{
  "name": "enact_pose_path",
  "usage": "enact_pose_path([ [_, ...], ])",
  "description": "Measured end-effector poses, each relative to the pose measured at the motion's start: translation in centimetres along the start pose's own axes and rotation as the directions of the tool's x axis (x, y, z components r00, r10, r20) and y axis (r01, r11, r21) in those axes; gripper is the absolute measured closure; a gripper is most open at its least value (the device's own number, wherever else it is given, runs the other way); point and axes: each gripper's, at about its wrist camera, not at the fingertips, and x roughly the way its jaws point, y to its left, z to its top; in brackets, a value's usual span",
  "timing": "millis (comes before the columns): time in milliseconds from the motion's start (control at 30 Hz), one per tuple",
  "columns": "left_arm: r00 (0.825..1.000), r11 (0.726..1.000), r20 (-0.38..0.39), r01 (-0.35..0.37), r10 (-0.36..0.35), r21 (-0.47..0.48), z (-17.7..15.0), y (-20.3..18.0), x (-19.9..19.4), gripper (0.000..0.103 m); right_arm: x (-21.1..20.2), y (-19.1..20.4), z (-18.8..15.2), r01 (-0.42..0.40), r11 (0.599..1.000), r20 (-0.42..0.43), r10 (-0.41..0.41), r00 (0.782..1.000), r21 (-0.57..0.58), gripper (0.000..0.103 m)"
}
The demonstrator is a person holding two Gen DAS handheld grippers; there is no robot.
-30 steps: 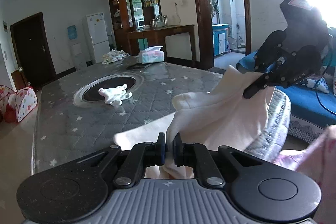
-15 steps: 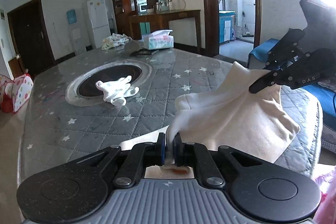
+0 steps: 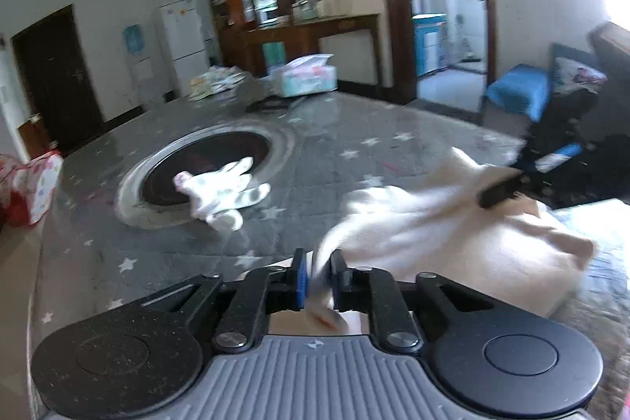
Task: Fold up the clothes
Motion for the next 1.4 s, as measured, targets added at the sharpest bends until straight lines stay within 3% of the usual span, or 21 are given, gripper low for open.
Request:
enact_pose_path([
  [100, 0.999, 0.998, -0.021, -0.05, 0.049, -0.04, -0.1, 0.6, 1.8, 0.082, 0.8, -0.4, -0.5, 0.012, 1.0, -0.02, -0.011, 1.0, 0.027, 0.088],
  [267, 0.994, 0.982, -0.018, -0.107, 0.106, -0.154, -0.7, 2.4, 1.9, 0.057, -0.1, -0.9, -0.2, 0.022, 0.999, -0.024, -0.022, 0.999, 0.033, 0.078],
  [333, 0.993, 0.971, -0.025, -0.118, 0.116, -0.209, -1.1, 3.1, 1.2, 0.055, -0.5, -1.5, 0.1, 0.005, 0.998, -0.02, -0.004, 1.0, 0.063, 0.078],
  [533, 0.998, 0.983, -0.011, -0.066, 0.065, -0.171, -2.5, 1.3, -3.0, 0.055, -1.1, -3.3, 1.4, -0.064, 0.982, 0.019, 0.061, 0.998, 0.176, 0.078],
  [667, 1.0, 0.995, -0.009, 0.016, -0.017, -0.102, -3.3, -1.7, -4.5, 0.055, 1.5, -3.9, 2.2, -0.091, 0.972, -0.013, 0.096, 0.995, 0.218, 0.078],
  [833, 0.998, 0.997, -0.004, 0.055, -0.055, -0.048, -4.2, -4.4, -4.3, 0.055, 4.5, -3.9, 2.2, -0.118, 0.96, -0.058, 0.137, 0.989, 0.254, 0.078],
  [967, 0.997, 0.996, -0.03, 0.074, -0.075, -0.049, -4.7, -4.8, -3.4, 0.056, 4.5, -2.9, 2.1, -0.084, 0.975, -0.049, 0.095, 0.994, 0.205, 0.098],
  [1100, 0.996, 0.994, -0.03, 0.079, -0.081, -0.069, -5.1, -4.6, -3.3, 0.055, 3.5, -1.8, 2.6, 0.026, 0.993, 0.019, -0.029, 0.999, 0.117, 0.099],
  [1200, 0.996, 0.994, -0.029, 0.08, -0.082, -0.075, -5.2, -4.6, -3.3, 0.055, 4.6, -1.9, 2.6, 0.025, 0.994, -0.037, -0.021, 0.999, 0.107, 0.097],
  [1400, 0.996, 0.994, -0.03, 0.079, -0.082, -0.081, -5.2, -4.6, -3.3, 0.054, 3.8, -1.0, 3.7, 0.026, 0.996, 0.024, -0.028, 0.999, 0.086, 0.091],
])
